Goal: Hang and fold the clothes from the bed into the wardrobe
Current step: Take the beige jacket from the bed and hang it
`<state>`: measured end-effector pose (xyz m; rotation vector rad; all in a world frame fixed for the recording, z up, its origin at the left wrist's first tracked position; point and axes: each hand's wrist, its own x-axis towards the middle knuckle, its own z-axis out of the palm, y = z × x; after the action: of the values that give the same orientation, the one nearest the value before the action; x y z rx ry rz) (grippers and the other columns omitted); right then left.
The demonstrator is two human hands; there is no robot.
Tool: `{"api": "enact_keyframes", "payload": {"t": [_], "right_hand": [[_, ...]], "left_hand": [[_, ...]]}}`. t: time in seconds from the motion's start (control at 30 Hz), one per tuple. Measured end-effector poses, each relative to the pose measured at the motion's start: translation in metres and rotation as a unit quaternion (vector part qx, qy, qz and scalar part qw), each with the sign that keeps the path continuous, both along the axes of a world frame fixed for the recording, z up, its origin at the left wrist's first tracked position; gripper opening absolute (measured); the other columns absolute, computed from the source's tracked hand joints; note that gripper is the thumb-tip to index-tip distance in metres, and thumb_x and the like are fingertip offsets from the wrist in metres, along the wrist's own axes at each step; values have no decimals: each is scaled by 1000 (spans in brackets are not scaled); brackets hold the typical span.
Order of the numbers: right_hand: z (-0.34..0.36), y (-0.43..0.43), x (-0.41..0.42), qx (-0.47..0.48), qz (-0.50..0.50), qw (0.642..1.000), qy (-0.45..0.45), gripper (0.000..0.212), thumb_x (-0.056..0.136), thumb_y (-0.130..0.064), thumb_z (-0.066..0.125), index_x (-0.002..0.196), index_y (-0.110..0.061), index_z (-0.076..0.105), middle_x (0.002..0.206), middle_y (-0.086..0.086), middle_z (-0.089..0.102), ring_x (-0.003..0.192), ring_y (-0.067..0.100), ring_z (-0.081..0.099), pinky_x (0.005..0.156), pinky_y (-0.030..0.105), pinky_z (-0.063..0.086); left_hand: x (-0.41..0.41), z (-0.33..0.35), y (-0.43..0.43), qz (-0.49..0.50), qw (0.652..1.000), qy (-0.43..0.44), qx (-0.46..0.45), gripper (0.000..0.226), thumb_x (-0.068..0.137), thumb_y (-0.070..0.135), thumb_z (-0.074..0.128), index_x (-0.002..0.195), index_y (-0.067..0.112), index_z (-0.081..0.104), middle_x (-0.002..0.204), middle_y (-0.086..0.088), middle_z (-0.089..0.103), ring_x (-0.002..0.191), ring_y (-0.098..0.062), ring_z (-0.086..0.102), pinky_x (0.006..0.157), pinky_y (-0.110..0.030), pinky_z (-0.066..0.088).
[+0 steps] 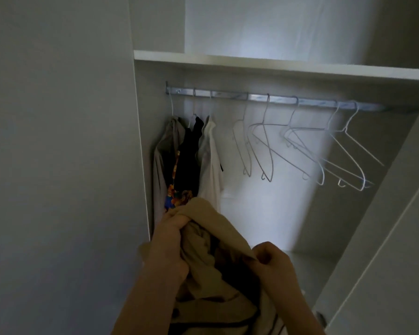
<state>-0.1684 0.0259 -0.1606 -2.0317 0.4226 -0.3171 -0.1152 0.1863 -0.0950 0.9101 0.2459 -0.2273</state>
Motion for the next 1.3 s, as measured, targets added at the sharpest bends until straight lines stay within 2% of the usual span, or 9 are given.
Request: {"api": "enact_keyframes", "payload": {"t": [0.1, 0.27, 0.5, 0.63, 0.73, 0.83, 0.9, 1.07, 1.3], "right_hand": [[7, 2, 43, 30, 37, 999, 11, 9, 79, -18, 69, 79, -20, 60, 80, -5, 64, 76, 9, 60, 64, 17, 43], [16, -10, 97, 103, 34, 993, -39, 20, 84, -2, 58, 78, -20, 65, 80, -8, 67, 73, 2, 62, 60, 8, 43], [47, -57, 194, -9, -63, 979, -196, 14, 84, -8, 63, 90, -21, 61, 89, -19, 53, 89, 2, 47, 87, 22, 32], [54, -87, 250, -78, -50, 980, -175, 38, 83, -10, 66, 120, -9, 57, 121, 3, 55, 112, 13, 47, 93, 17, 27], [49, -104, 282, -13, -37, 989, -139, 57, 86, -5, 62, 137, -11, 40, 137, 9, 47, 124, 22, 45, 98, 25, 33], [43, -117, 307, 65, 3, 994, -86, 63, 90, -3, 57, 144, -13, 26, 126, 14, 54, 103, 23, 55, 84, 26, 45], [42, -125, 320, 125, 46, 990, -43, 62, 91, -6, 57, 144, -12, 25, 106, 14, 58, 83, 18, 55, 66, 21, 44], [46, -138, 343, 159, 67, 984, -48, 17, 96, -16, 48, 104, -5, 58, 67, 2, 49, 55, 11, 43, 49, 21, 39], [59, -145, 347, 162, 94, 973, -133, 21, 97, -20, 46, 82, -10, 57, 55, -3, 44, 38, -1, 41, 46, 19, 38]], "left_hand": [[47, 9, -5, 17, 999, -10, 26, 24, 97, 6, 34, 95, -1, 57, 88, -15, 58, 76, -22, 55, 73, -33, 48], [111, 20, -26, 5, 999, 15, 39, 40, 102, 8, 22, 138, -7, 32, 143, -26, 36, 133, -34, 34, 110, -37, 27], [169, 22, -37, 52, 998, 22, 4, 36, 96, 23, 43, 125, 3, 54, 113, -14, 60, 87, -23, 55, 85, -37, 41], [201, 29, -45, 85, 994, 49, -56, 41, 98, 25, 37, 131, 4, 49, 130, -12, 52, 113, -27, 51, 94, -37, 38], [218, 31, -53, 111, 989, 45, -90, 38, 98, 24, 36, 127, 6, 53, 125, -12, 57, 90, -25, 58, 78, -37, 42], [232, 28, -62, 166, 981, 47, -92, 30, 97, 21, 40, 116, 8, 58, 102, -3, 63, 69, -18, 58, 59, -32, 45], [238, 28, -70, 171, 980, 55, -91, 31, 96, 21, 41, 118, 7, 58, 109, -5, 64, 72, -20, 58, 68, -33, 46], [250, 33, -86, 174, 978, 76, -86, 31, 96, 22, 43, 116, 5, 58, 99, -7, 62, 75, -23, 56, 70, -36, 44], [262, 32, -94, 152, 980, 88, -92, 39, 97, 26, 40, 127, 5, 53, 128, -12, 56, 111, -25, 53, 87, -39, 39]]}}
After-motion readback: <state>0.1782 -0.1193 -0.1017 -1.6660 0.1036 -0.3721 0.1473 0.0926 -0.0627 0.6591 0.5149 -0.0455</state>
